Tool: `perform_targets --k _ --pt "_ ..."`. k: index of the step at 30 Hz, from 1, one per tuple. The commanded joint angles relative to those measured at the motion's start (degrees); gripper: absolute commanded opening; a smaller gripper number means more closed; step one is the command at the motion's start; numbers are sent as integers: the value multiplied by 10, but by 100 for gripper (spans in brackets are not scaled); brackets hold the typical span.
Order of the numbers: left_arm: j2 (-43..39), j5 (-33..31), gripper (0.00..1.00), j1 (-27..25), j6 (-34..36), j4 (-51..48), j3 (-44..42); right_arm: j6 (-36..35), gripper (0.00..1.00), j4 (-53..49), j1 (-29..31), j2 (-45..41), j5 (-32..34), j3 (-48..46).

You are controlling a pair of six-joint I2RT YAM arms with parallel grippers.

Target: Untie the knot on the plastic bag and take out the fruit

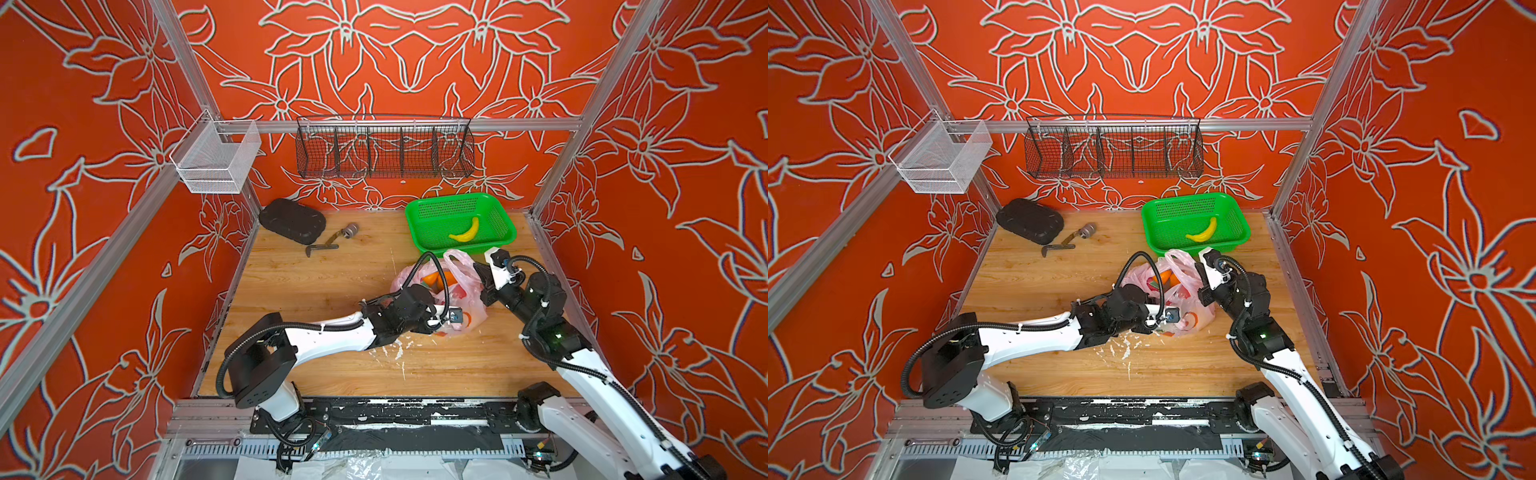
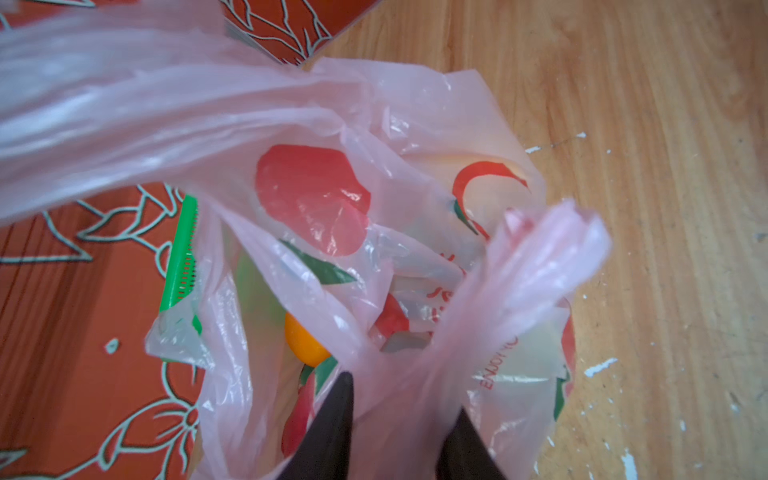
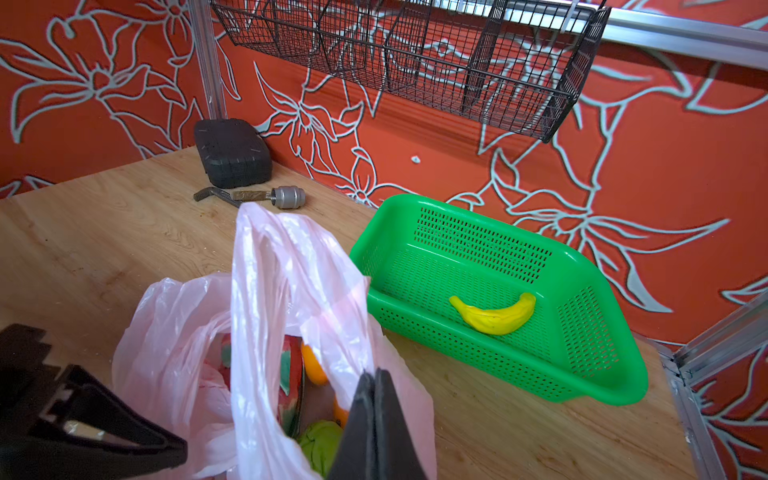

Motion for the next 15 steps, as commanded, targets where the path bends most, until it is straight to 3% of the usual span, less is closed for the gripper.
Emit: perform_targets --k 1,6,11,15 --pt "-53 -5 21 1 -40 36 -16 7 0 3 -3 -12 -2 -8" --pt "-89 -6 0 13 -91 12 -16 13 0 10 -2 -23 -2 -13" --pt "-119 -1 0 76 -247 3 -2 15 0 10 -2 -47 1 -20" --pt "-107 -18 0 138 -398 -54 53 -7 0 17 -2 -75 -74 -37"
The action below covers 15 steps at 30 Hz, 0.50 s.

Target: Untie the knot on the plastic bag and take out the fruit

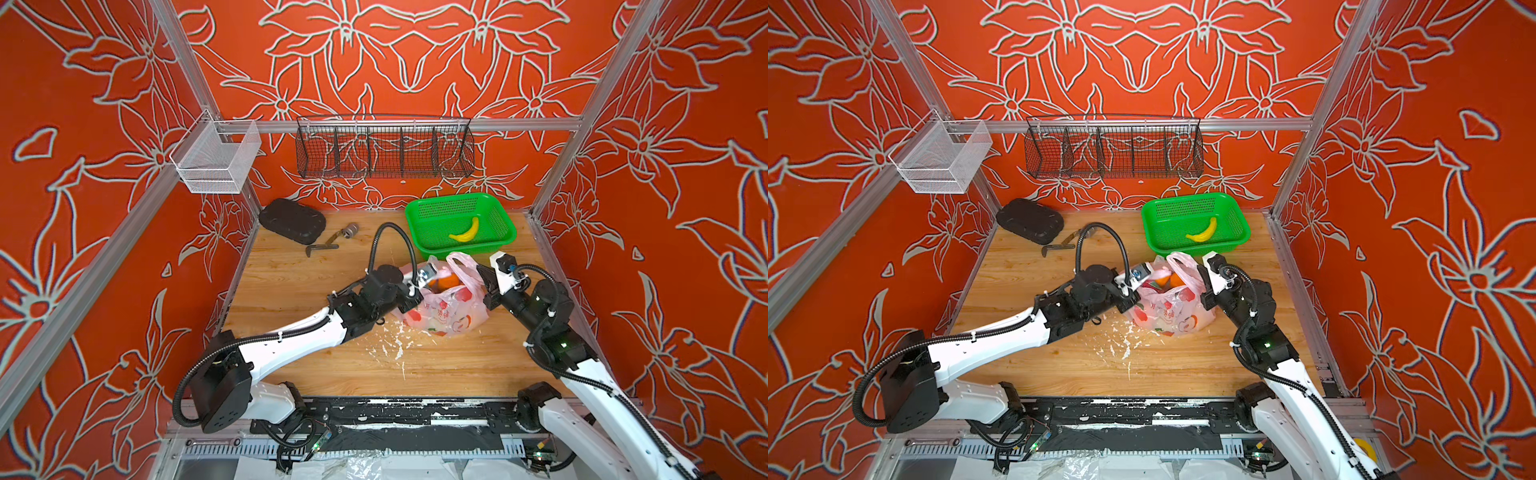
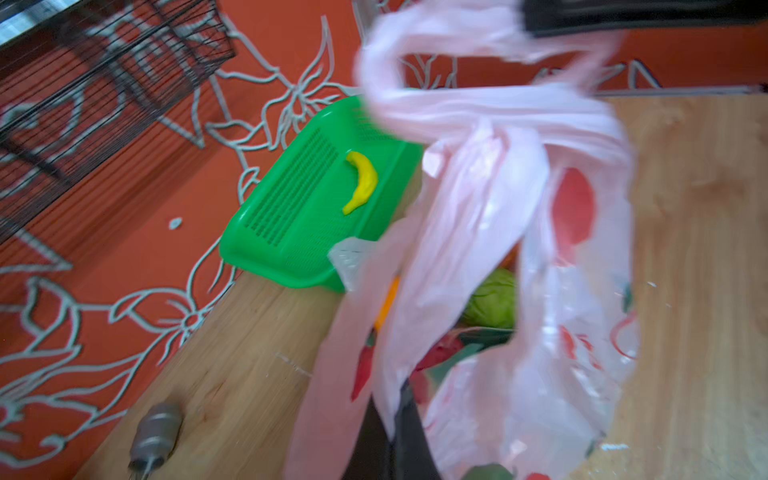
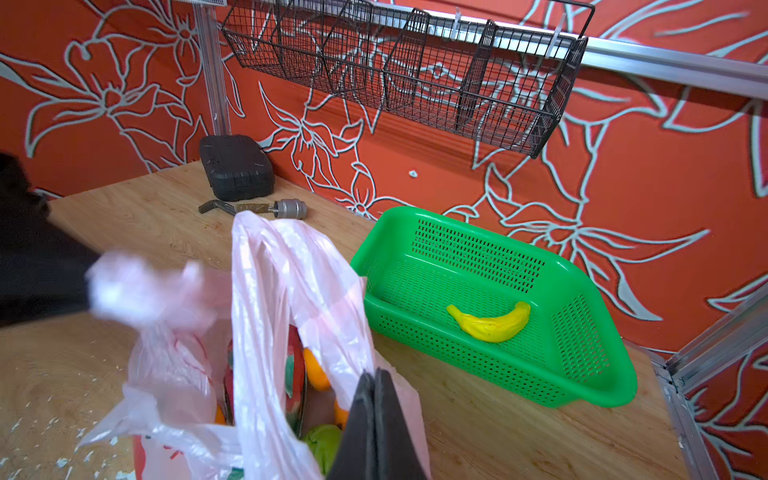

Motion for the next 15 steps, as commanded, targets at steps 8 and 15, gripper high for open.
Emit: perform_targets --k 8,15 --pt "60 20 0 150 -406 -154 153 1 0 -46 29 -26 -210 -14" --pt "138 76 0 186 -477 -252 257 29 0 -21 128 -14 -211 -100"
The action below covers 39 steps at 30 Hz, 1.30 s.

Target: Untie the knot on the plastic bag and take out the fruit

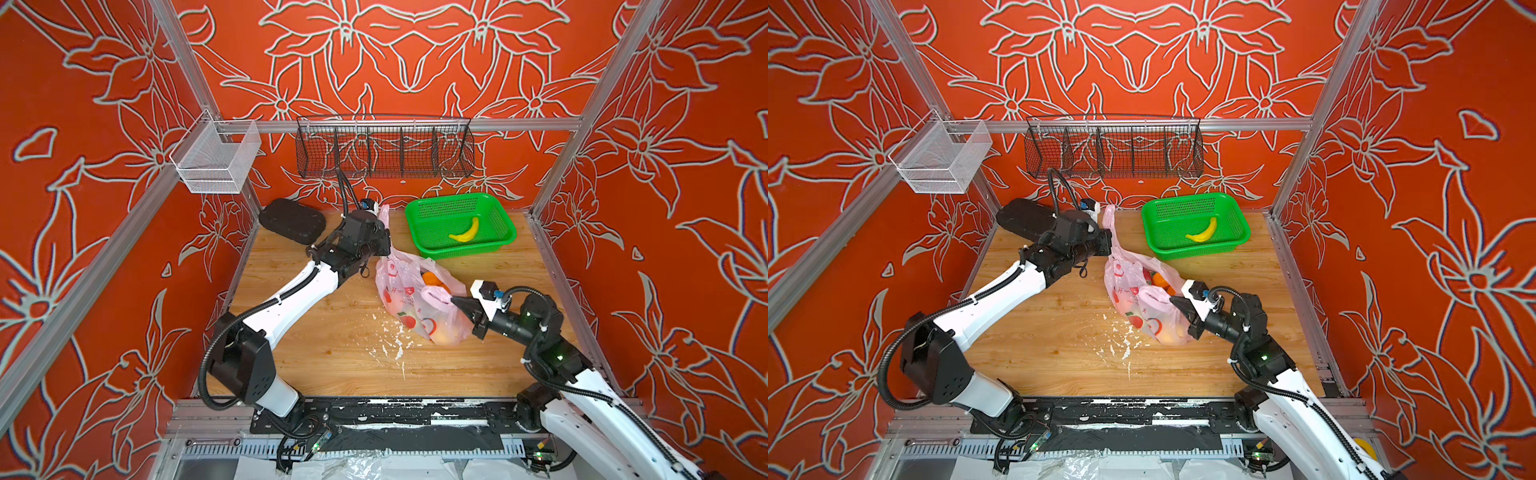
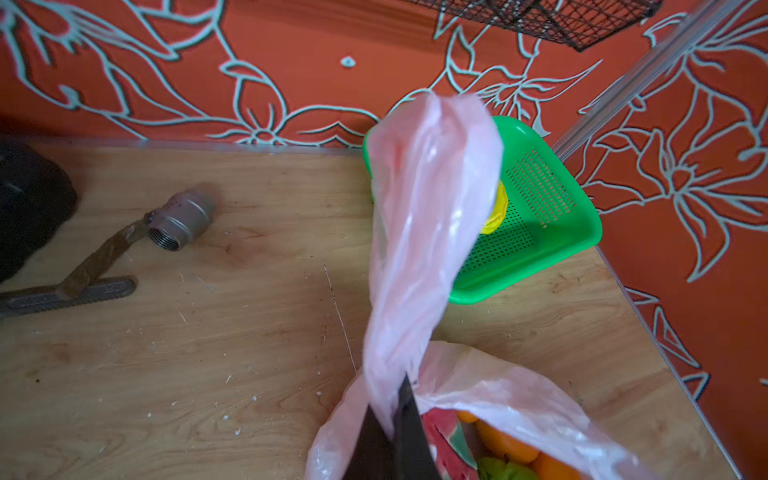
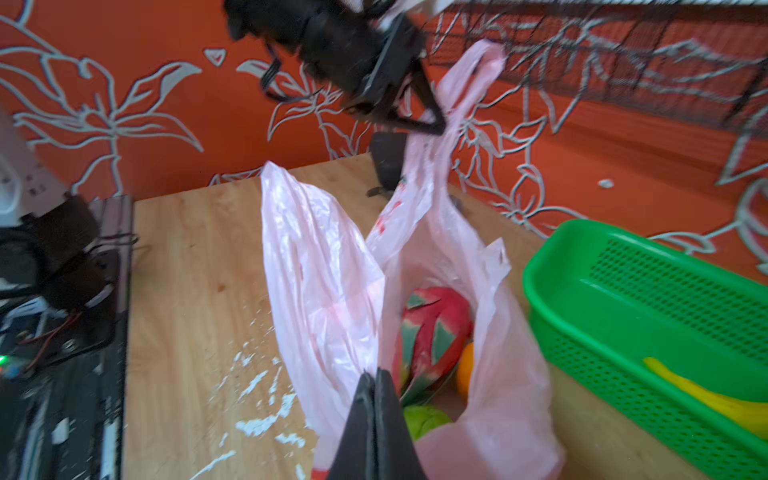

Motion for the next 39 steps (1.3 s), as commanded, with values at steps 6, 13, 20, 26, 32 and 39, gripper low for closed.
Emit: perform_targets --k 6,13,20,26,32,39 --pt "46 75 0 3 -71 -59 50 29 0 81 113 80 -60 -79" --pt "34 77 12 3 -67 -78 47 11 22 4 158 81 78 -29" --pt "-44 88 53 2 -106 -93 -1 44 64 -52 158 35 103 62" --pt "-117 94 60 -8 -175 -137 -32 106 69 -175 157 128 161 250" --pt "-199 80 64 -36 -255 -177 -88 134 81 -235 149 206 219 390" --pt "-225 85 67 -75 -290 -172 -146 102 87 -358 109 301 251 497"
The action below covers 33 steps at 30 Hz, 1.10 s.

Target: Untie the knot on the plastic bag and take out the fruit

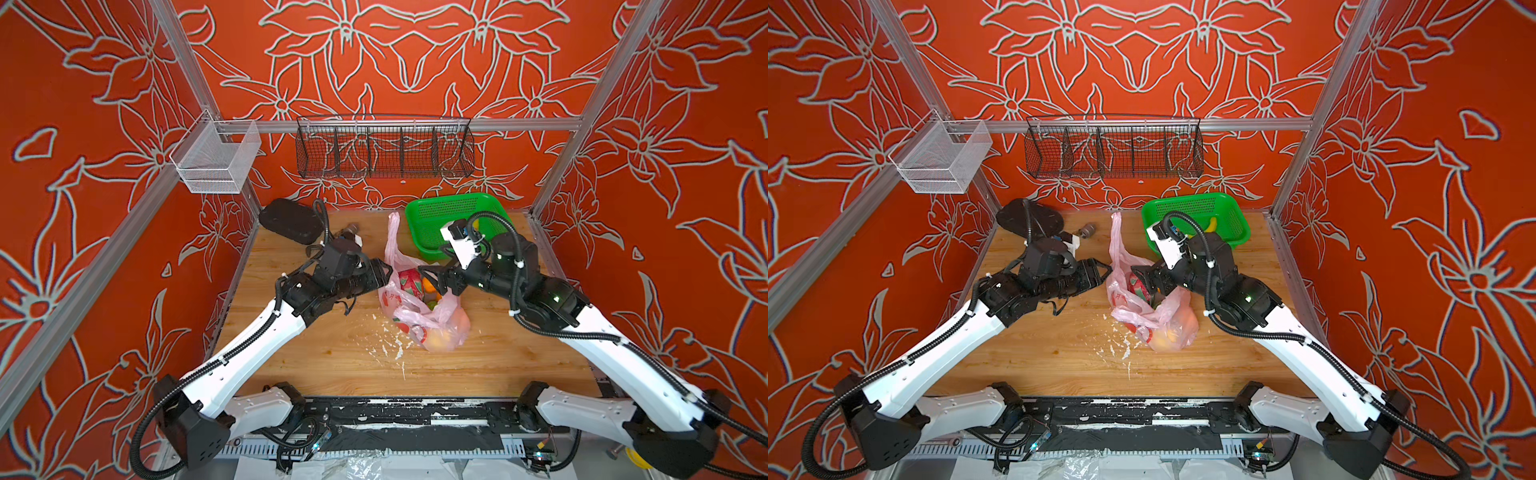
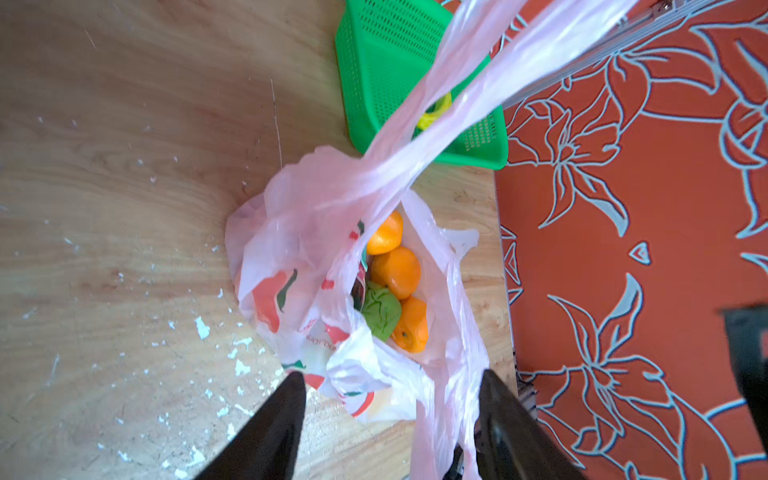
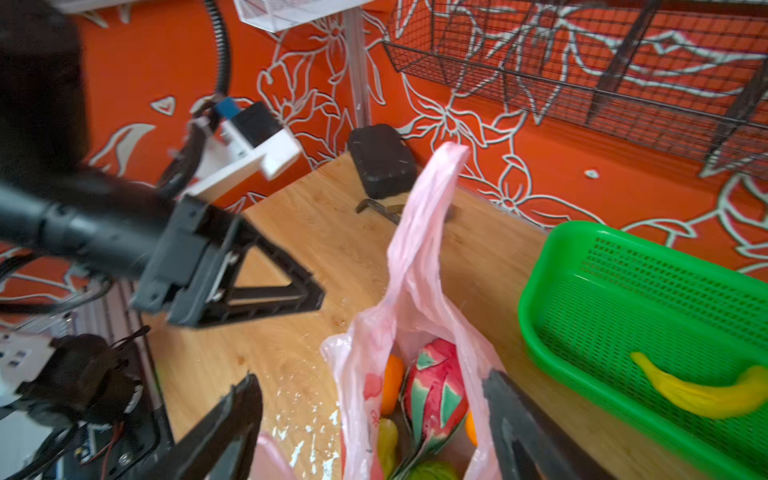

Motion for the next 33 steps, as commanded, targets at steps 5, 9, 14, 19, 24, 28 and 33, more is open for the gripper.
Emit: perform_targets --k 5,9,14,19,24,28,33 --pt "56 23 74 -11 -25 6 -12 -22 90 -133 -57 84 -26 50" --pt "96 20 74 -14 -19 12 -1 -15 93 -144 -77 137 -29 59" --pt "143 16 74 -14 0 9 28 -28 93 -127 -86 195 -2 56" --pt "178 7 73 -14 5 11 41 -34 84 -105 -94 249 39 55" --pt "202 30 46 -14 16 17 53 -29 54 -91 -109 283 49 53" --pt "204 49 14 -14 30 14 47 -22 30 -56 -124 277 38 38" --pt "174 69 0 -14 54 -5 19 -5 11 -26 -152 276 40 42"
